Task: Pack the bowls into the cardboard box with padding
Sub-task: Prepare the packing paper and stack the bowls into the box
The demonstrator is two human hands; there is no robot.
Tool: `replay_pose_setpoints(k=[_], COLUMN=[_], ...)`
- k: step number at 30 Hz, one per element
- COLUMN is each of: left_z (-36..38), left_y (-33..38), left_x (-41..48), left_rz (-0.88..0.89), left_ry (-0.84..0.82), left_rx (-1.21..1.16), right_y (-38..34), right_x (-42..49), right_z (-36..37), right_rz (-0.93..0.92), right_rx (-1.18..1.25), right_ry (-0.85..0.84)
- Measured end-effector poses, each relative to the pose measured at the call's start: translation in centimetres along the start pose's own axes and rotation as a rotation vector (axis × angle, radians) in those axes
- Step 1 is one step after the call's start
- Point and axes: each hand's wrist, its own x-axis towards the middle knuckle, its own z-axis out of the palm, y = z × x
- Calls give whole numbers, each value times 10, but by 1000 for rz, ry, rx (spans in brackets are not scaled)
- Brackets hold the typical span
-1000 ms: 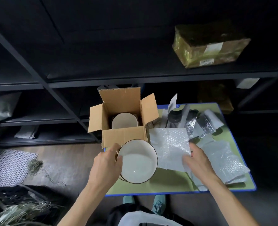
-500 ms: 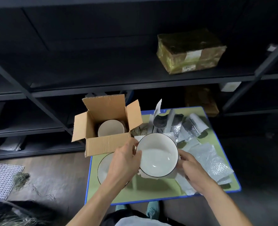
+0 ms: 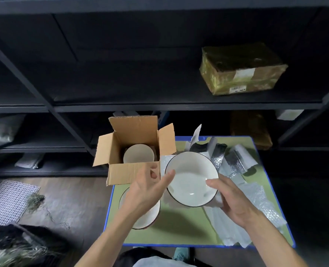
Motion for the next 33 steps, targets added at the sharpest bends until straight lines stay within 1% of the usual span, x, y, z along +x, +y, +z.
replay_pose_setpoints(k=[3, 5, 8, 11, 13, 15, 17, 19, 20, 22, 25, 27, 31, 33], left_z=[-19, -31, -50, -72, -87, -100, -113, -124, -129, -137, -143, -140, -129, -124], left_y=[-2, -7, -18, -28, -32, -36, -41, -44, -44, -42, -44, -47, -53, -54], left_x=[6, 11, 17, 23, 29, 39, 51, 63, 68, 80, 102, 120, 153, 161], left_rz=[-61, -39, 22, 94, 97, 61, 42, 45, 51, 63, 68, 83, 96, 101], left_ry=[-163, -203, -144, -111, -92, -78, -48, -13, 8, 36, 8, -12, 8, 69], left_rx=[-155, -231, -297, -269, -266, -251, -170, -90, -74, -38, -9, 17, 248, 400], right_y=[-11, -16, -20, -25, -28, -32, -37, -42, -44, -48, -51, -48, -40, -35], right_x=[9, 18, 33, 45, 53, 63, 75, 86, 91, 100, 117, 132, 161, 174], right_z=[15, 29, 55, 86, 106, 123, 138, 149, 153, 161, 171, 176, 178, 183], right_rz=[3, 20, 44, 48, 46, 29, -19, -50, -53, -65, -49, -35, 37, 71], right_rx=[-33, -54, -104, -160, -214, -309, -469, -648, -698, -724, -708, -794, -1092, -1127], right_ry=[-65, -85, -84, -63, -23, 55, 97, 106, 109, 105, 156, 218, 331, 351])
